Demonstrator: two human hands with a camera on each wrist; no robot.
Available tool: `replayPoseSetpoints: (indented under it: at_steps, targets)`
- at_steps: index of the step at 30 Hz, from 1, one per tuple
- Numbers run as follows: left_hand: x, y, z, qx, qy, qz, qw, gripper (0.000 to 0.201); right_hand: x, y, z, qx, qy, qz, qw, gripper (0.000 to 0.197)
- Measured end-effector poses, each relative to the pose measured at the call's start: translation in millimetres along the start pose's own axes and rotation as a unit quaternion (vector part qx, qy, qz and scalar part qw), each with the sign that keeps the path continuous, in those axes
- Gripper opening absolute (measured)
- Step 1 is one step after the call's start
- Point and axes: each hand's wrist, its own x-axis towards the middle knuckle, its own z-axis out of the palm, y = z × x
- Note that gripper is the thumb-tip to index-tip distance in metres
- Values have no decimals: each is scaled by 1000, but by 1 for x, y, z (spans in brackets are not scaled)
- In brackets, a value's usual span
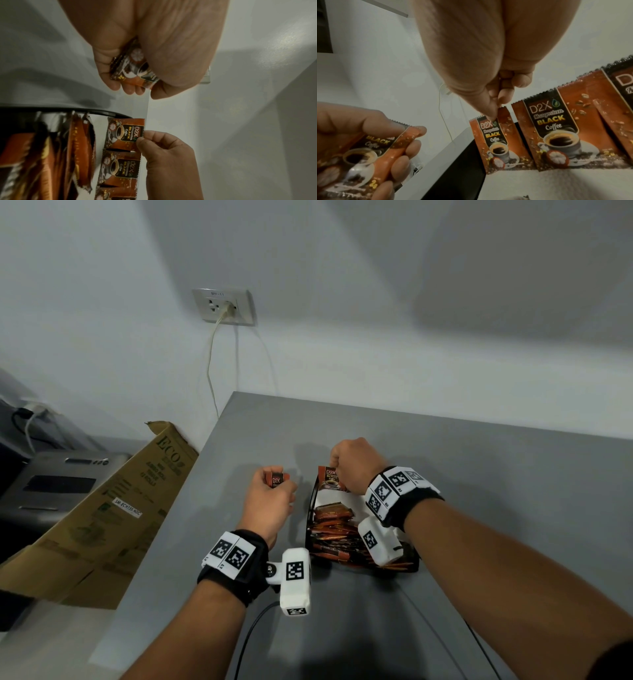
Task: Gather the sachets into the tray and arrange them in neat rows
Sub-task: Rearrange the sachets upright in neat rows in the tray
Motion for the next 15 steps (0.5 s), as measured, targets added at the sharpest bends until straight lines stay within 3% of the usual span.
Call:
replayPoseSetpoints:
  at_steps: [8,12,15]
  targets:
    - [-4,4,3,-26,-16,-19,999,28,-4,3,-5,8,-1,4,1000,19]
    - [-9,12,5,-59,-85,-29,994,29,-14,0,-23,105,57,-19,993,21]
    - [-13,16,14,-71,-137,-18,988,37,-27,-9,-38,201,28,-59,977,23]
